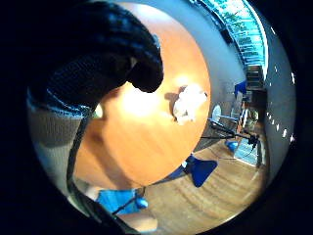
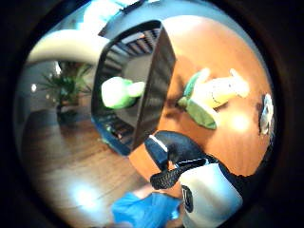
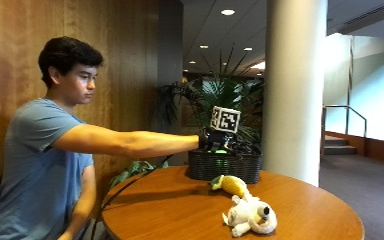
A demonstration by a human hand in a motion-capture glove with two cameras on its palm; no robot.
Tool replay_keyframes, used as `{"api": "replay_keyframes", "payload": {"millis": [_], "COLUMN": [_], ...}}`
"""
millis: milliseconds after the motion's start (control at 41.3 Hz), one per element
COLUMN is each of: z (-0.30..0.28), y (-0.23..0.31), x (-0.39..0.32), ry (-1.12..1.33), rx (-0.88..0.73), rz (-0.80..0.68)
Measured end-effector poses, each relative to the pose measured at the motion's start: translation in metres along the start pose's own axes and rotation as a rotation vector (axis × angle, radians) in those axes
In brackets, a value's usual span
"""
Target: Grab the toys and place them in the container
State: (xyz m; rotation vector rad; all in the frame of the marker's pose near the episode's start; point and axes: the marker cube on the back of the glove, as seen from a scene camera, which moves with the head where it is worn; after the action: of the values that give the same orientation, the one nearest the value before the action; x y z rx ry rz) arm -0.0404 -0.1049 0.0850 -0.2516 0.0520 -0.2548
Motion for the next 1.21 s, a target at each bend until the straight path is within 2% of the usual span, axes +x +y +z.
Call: {"api": "replay_keyframes", "payload": {"millis": [145,290,605,798,1209], "z": [0.035,0.064,0.124,0.130,0.130], "y": [-0.013,-0.020,-0.045,-0.058,-0.055], "x": [0.008,0.015,0.013,0.014,0.017], "ry": [-0.001,0.014,0.138,0.088,0.027], "rx": [-0.097,-0.192,-0.370,-0.316,-0.042], "rz": [0.012,-0.049,-0.078,-0.089,-0.088]}}
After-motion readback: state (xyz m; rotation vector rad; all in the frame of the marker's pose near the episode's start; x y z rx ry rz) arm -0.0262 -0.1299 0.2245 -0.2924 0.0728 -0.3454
